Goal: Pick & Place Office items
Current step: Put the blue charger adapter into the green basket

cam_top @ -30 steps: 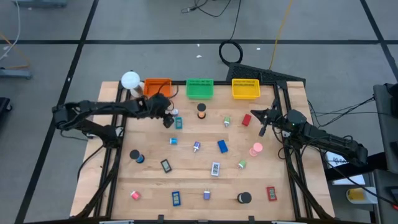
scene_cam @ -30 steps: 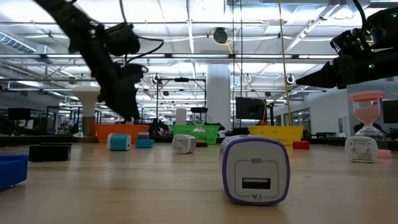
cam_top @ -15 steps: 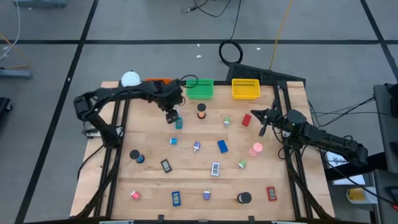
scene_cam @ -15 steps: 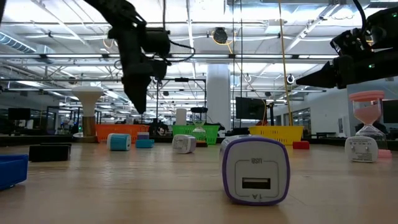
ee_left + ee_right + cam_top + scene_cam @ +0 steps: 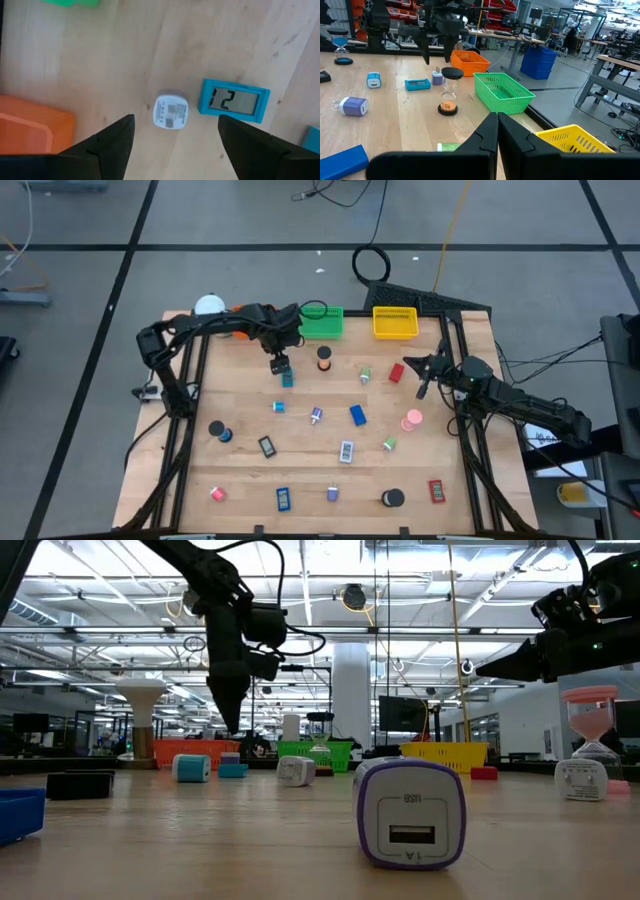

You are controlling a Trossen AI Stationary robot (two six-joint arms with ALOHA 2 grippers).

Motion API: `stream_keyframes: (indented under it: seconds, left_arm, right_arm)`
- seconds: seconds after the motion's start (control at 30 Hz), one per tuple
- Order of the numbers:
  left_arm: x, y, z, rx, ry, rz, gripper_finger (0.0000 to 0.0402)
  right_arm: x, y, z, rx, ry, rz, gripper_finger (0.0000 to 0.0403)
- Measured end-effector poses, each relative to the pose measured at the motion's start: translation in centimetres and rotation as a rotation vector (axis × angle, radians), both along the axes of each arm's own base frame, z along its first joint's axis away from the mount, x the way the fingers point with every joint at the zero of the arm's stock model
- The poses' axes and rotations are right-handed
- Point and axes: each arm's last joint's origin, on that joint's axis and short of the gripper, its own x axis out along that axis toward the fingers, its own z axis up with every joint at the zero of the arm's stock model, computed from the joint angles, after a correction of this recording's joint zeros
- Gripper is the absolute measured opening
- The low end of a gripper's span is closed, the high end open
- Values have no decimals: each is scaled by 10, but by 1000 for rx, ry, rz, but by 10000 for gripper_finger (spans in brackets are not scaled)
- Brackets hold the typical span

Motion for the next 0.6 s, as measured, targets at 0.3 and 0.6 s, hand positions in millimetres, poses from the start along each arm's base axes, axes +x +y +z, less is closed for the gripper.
stream_keyframes:
  seconds: [0.3,0.6]
  left_arm:
    - [9,7,-31,-21,70,-46,261]
    - [12,11,-48,-25,112,-52,205]
  right_arm:
    - [0,0,0,0,0,0,0]
    - [0,0,0,0,0,0,0]
